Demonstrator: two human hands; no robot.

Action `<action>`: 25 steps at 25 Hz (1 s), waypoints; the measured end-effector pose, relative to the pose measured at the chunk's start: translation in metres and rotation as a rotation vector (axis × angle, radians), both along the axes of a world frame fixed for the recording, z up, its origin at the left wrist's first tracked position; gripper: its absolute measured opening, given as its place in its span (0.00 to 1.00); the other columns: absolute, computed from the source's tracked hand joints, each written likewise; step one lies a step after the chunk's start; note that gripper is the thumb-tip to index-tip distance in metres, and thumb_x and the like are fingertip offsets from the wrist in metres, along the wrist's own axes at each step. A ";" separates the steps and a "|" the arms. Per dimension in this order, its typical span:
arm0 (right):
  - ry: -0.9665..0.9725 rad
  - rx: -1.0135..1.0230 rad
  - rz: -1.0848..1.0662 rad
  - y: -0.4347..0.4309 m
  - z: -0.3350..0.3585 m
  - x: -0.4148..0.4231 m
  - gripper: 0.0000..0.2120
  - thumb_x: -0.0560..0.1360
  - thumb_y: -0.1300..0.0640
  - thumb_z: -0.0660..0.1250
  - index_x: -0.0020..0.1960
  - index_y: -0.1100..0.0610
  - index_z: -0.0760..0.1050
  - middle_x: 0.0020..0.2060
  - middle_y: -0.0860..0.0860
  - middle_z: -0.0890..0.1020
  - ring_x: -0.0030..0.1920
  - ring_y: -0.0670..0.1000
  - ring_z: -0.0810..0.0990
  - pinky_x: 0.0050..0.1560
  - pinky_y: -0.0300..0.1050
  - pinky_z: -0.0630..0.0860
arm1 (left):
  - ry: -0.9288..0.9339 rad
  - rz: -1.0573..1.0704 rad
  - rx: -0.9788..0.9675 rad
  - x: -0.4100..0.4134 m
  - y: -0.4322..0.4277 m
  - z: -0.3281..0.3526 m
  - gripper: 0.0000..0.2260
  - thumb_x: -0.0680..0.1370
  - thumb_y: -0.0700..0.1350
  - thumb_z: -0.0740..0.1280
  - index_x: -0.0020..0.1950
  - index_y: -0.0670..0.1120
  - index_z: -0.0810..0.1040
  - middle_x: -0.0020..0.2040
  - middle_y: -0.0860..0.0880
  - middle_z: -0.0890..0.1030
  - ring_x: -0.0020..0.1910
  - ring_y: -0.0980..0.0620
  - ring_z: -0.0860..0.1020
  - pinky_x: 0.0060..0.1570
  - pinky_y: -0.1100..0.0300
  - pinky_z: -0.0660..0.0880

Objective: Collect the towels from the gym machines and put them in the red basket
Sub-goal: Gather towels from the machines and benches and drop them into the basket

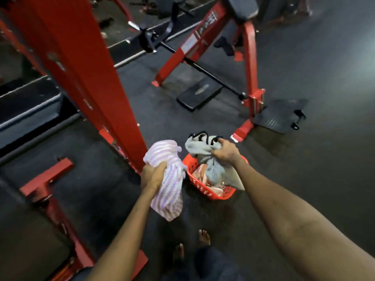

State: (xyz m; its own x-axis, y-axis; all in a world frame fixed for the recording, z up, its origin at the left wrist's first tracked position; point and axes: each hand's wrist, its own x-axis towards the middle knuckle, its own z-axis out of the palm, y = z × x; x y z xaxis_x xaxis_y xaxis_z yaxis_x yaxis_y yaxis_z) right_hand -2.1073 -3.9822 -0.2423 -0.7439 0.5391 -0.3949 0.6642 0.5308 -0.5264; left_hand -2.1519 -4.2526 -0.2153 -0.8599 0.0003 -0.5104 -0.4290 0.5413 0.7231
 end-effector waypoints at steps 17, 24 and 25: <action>-0.477 -0.322 -0.179 0.167 -0.218 -0.008 0.42 0.67 0.39 0.58 0.76 0.62 0.63 0.74 0.60 0.67 0.74 0.62 0.65 0.71 0.50 0.61 | 0.048 -0.290 -0.116 -0.079 0.266 -0.090 0.17 0.71 0.55 0.70 0.55 0.47 0.82 0.50 0.48 0.84 0.50 0.46 0.82 0.50 0.56 0.76; -0.338 -0.289 -0.201 0.248 -0.217 -0.025 0.20 0.70 0.39 0.64 0.36 0.58 0.73 0.43 0.56 0.77 0.45 0.56 0.76 0.48 0.44 0.72 | -0.012 -0.527 -0.139 -0.073 0.341 -0.092 0.16 0.73 0.52 0.69 0.58 0.47 0.80 0.50 0.47 0.81 0.51 0.44 0.79 0.47 0.59 0.69; -0.324 -0.258 -0.201 0.250 -0.201 -0.029 0.18 0.71 0.45 0.63 0.31 0.56 0.65 0.41 0.56 0.72 0.42 0.55 0.71 0.44 0.43 0.68 | -0.035 -0.587 -0.153 -0.077 0.347 -0.104 0.19 0.73 0.52 0.70 0.61 0.47 0.78 0.54 0.46 0.82 0.53 0.43 0.80 0.47 0.60 0.68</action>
State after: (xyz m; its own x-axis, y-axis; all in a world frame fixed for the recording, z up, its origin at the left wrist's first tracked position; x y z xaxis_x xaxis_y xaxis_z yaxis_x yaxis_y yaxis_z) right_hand -2.1359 -3.7318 -0.4428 -0.4505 0.5139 -0.7301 0.8928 0.2532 -0.3727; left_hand -2.2289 -3.9053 -0.3196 -0.7214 0.3937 -0.5698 -0.0492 0.7915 0.6092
